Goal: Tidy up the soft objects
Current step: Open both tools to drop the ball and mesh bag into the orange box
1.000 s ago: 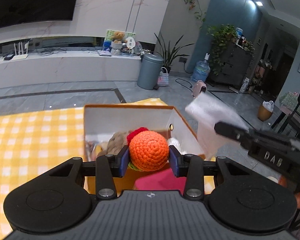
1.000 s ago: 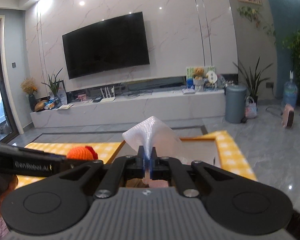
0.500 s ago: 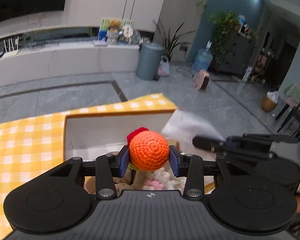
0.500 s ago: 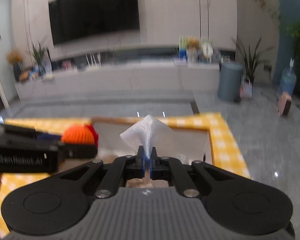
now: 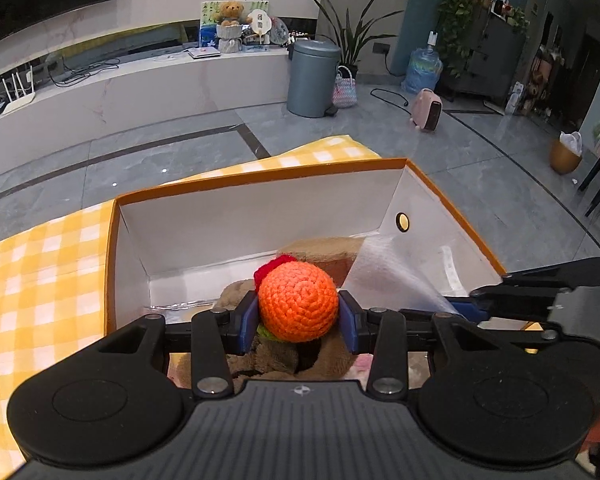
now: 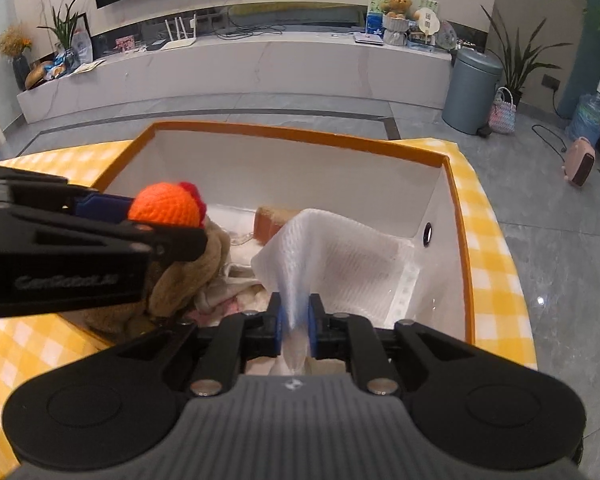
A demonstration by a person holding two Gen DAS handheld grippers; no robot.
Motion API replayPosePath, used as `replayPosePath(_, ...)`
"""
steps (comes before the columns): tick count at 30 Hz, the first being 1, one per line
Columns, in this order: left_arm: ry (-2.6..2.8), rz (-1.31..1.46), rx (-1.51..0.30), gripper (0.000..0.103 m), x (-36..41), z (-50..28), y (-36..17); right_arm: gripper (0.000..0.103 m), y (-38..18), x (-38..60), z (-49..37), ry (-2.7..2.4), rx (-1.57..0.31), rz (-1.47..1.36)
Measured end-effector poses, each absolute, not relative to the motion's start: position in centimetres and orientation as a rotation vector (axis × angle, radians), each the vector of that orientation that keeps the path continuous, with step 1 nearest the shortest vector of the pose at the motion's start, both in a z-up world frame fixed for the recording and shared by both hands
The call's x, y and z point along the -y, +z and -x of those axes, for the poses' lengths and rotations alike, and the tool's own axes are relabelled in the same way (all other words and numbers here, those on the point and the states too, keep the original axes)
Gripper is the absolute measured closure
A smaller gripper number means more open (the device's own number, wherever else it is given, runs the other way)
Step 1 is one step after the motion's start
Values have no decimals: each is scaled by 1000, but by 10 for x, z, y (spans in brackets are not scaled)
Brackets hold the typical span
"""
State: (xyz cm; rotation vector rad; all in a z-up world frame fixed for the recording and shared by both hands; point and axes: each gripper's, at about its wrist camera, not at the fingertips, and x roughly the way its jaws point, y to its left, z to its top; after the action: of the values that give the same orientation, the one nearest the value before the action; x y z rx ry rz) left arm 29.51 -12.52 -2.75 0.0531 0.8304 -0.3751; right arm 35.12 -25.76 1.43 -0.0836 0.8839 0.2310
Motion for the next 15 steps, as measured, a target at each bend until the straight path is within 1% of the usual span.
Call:
replayPosePath(1,-376,-48,-832,56,124,-295,-28,75,17,258,-349,236,-878,80)
replayPosePath(3,-372,-50,-830,56,124,-295,-27,68,24,259,-346,239,-863,77)
replayPosePath(4,-371,-51,-828,54,124,-294,-26,67,28,258,-344,243,-857,84)
replayPosePath(5,-367,-50,-826,51,123,-293,-26,65,31,257,-341,247,-851,92)
replayPosePath(7,-368,-38,-826,42,122,-292,-23,55,37,256,-336,245,-837,111)
replayPosePath(10,-372,-9,-806,31,118,-285,-14,51,44,256,-330,233,-820,133)
replayPosePath(13,-393,14,-784,24,114,-279,-2,48,50,258,-324,218,-815,124)
replayPosePath(14,-405,18,-774,23,114,-277,2,47,53,259,-321,212,-810,119)
replayPosePath(15,-416,18,-762,21,113,-274,7,44,57,259,-317,204,-802,114)
